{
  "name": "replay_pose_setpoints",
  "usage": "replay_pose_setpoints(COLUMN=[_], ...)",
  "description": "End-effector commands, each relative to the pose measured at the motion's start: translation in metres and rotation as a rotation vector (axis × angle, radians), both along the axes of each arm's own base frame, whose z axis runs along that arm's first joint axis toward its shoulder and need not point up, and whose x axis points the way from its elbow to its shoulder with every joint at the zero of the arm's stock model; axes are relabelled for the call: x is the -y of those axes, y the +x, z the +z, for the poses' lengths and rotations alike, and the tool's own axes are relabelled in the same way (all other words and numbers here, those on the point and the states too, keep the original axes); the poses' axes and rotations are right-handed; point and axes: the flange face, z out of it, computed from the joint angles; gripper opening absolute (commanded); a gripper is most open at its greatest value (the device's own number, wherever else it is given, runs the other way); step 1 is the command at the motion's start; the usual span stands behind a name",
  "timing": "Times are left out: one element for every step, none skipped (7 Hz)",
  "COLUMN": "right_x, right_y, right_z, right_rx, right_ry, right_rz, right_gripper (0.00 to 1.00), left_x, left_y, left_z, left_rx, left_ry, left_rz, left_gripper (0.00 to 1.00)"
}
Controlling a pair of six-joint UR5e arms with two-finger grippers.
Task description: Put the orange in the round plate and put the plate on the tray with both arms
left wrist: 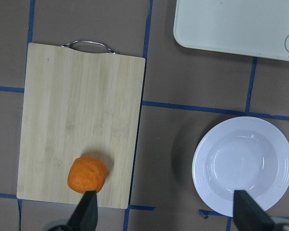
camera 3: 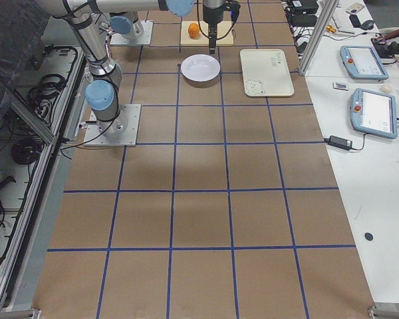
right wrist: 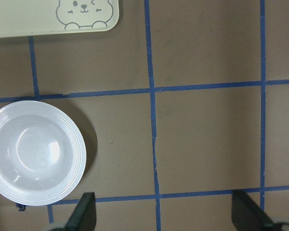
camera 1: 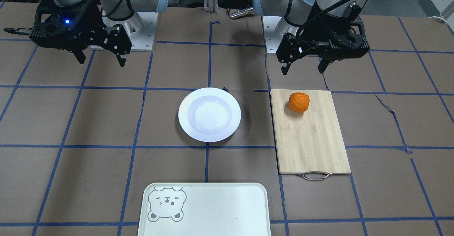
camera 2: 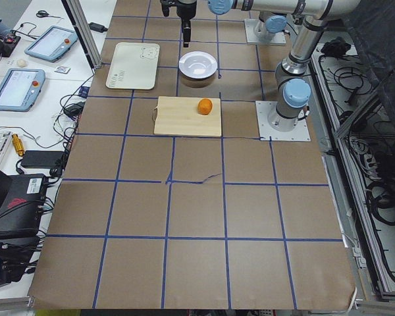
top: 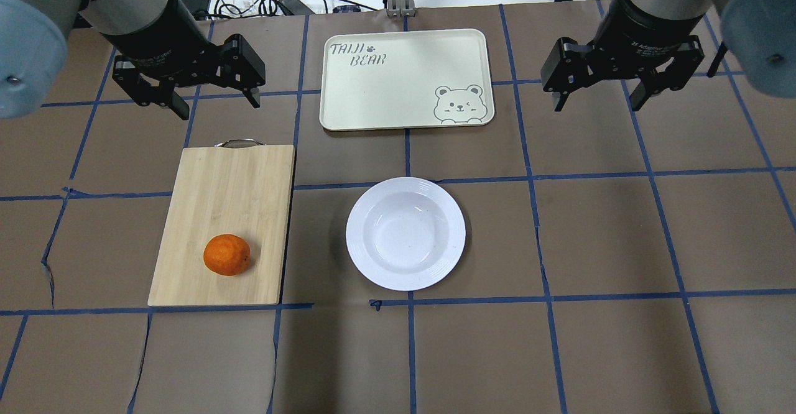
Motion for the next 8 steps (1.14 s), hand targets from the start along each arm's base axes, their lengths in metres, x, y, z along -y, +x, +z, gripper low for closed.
replay_pose_setpoints(right_x=[0.0002, 0.0000, -0.0011, -0.0043, -0.0042, -0.0049, -0.0050, -0.0055], right_y=[0.0006, 0.0001, 0.0004, 0.0004, 0.0004, 0.0002, 0.0004, 0.0004], right_z=[0.0006, -0.0003, 0.0011, 0.0009, 0.0017, 0.0023, 0.0015, 0.0030], right_rx=[0.009, 0.004, 0.007, 0.007, 0.007, 0.006, 0.007, 0.007], right_ry=[-0.002, 0.001, -0.002, -0.002, -0.003, -0.004, -0.002, -0.005], right_rz=[0.000, 0.000, 0.000, 0.000, 0.000, 0.000, 0.000, 0.000], right_gripper=[1.00, 1.00, 1.00, 1.00, 1.00, 1.00, 1.00, 1.00], left_x=[-0.0004, -0.0004, -0.0010, -0.0010, -0.0014, -0.0020, 0.0004, -0.0006], left_y=[0.0000, 0.0000, -0.0001, -0.0006, -0.0004, -0.0004, 0.0022, 0.0006], left_z=[0.0009, 0.0009, 0.0009, 0.0009, -0.0014, -0.0014, -0.0042, -0.0059], left_rx=[0.000, 0.000, -0.001, -0.006, -0.004, -0.004, -0.007, -0.001], left_ry=[-0.003, -0.003, -0.003, -0.003, 0.002, 0.002, 0.006, 0.011], left_rz=[-0.003, -0.003, -0.004, -0.004, -0.004, -0.004, 0.002, -0.002], left_gripper=[1.00, 1.00, 1.00, 1.00, 1.00, 1.00, 1.00, 1.00])
